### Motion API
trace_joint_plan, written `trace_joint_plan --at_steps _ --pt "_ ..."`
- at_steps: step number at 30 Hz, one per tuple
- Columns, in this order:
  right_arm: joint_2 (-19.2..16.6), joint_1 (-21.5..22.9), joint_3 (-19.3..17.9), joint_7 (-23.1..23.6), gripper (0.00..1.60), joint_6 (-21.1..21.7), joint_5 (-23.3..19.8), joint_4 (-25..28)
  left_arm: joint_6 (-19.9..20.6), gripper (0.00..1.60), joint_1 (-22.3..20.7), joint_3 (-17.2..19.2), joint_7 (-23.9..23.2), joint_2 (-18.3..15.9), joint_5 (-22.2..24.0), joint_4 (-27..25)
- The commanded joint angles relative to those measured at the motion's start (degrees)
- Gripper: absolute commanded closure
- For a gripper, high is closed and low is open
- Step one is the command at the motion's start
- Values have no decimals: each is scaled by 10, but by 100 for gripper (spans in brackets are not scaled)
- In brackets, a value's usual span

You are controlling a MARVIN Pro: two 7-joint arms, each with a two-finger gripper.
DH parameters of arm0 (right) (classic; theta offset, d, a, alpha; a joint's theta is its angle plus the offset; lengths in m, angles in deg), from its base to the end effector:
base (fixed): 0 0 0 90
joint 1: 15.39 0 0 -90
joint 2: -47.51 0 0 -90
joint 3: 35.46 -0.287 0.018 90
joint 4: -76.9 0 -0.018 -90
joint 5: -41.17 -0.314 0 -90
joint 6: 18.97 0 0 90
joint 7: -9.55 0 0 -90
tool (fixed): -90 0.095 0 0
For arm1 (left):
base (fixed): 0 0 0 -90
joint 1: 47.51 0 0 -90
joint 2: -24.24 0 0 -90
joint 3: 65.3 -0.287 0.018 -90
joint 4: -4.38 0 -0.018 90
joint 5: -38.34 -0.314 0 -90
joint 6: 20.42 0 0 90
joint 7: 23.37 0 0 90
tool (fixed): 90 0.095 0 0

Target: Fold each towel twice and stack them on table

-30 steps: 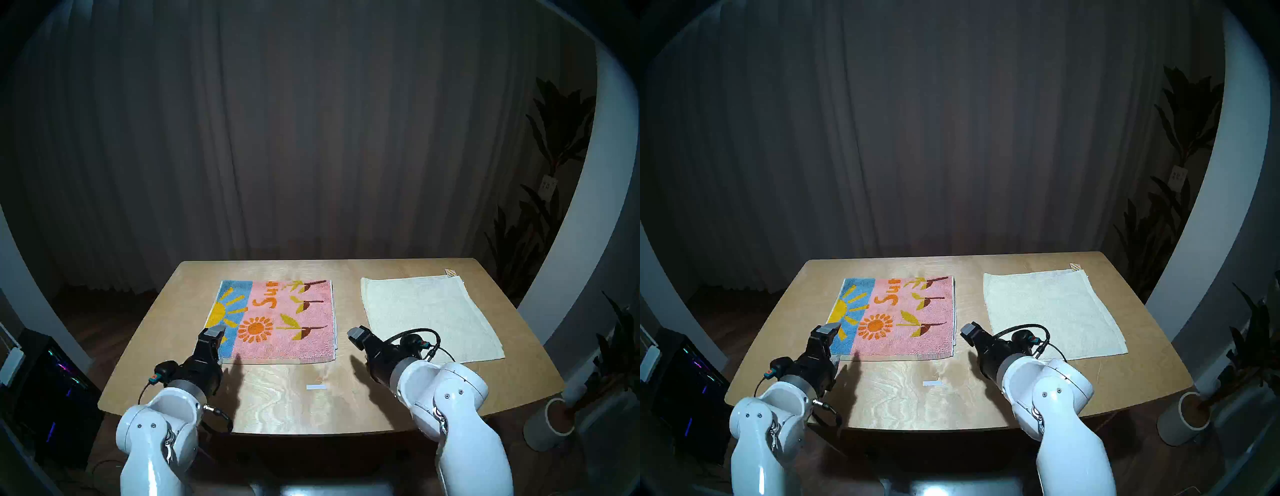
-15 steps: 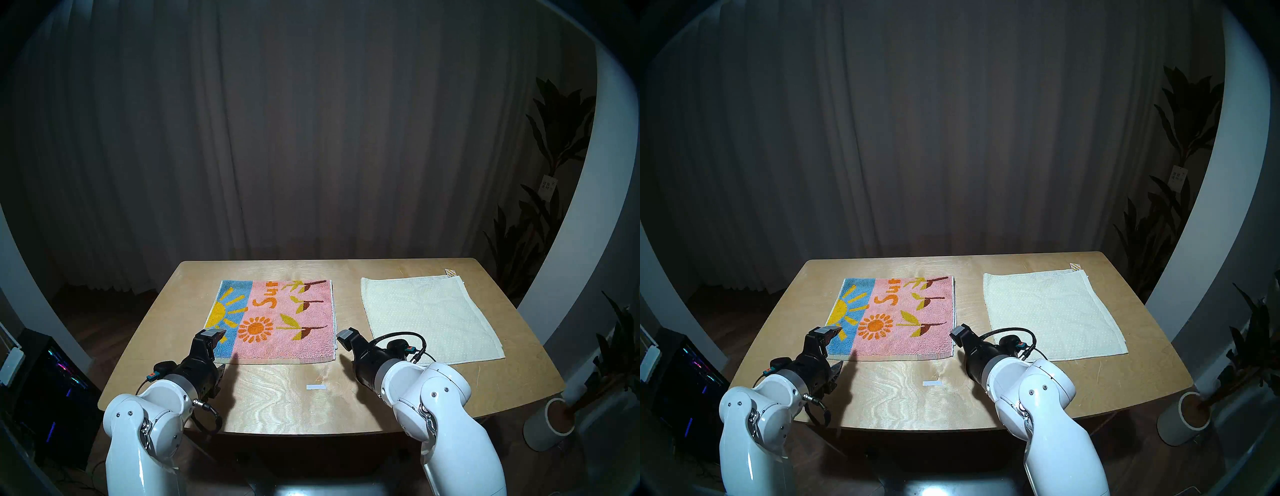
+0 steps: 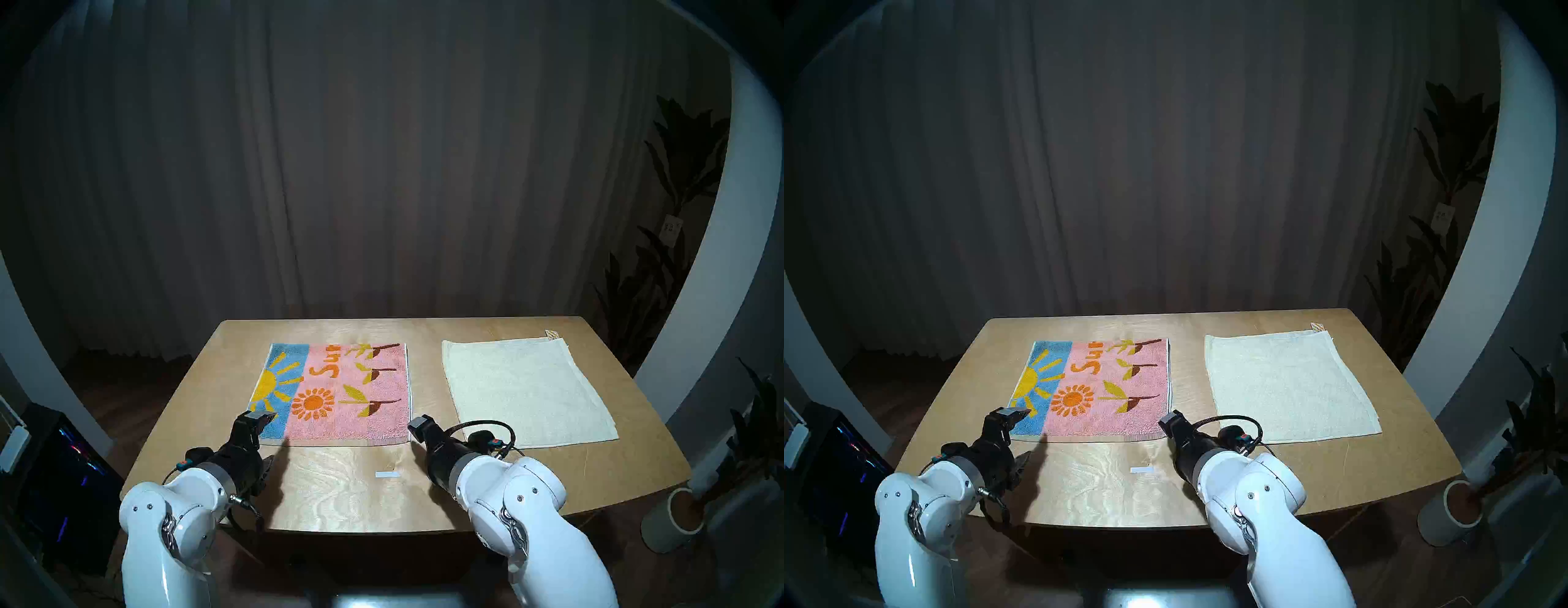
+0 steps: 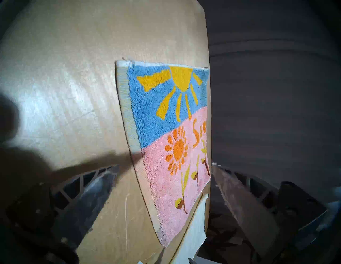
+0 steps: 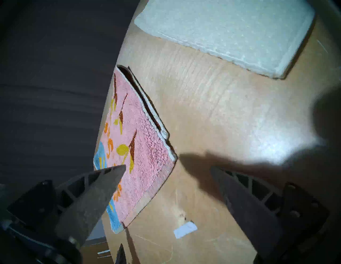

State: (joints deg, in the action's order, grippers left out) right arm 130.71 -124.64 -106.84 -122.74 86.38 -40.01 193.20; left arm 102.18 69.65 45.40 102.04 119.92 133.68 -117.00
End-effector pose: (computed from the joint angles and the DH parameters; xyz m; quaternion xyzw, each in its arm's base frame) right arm 0.2845 0.1112 -0.3195 -0.8124 0.3857 -0.2707 0.3433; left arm 0.2575 0.0747 -0.3081 0.6820 0.5448 0.3160 0.3718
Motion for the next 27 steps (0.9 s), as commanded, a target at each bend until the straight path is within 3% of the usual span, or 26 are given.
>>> trace_joint_plan --at_steps 1,12,27 --pt "-11 16 21 -19 0 -30 -25 -10 5 0 -8 -1 -22 -3 4 5" --pt "-17 56 56 -23 0 -70 -27 -55 -1 0 -36 -11 -18 -6 -4 45" --pt "-13 113 96 -62 0 -107 -53 -101 -14 0 -78 -8 37 -34 -29 83"
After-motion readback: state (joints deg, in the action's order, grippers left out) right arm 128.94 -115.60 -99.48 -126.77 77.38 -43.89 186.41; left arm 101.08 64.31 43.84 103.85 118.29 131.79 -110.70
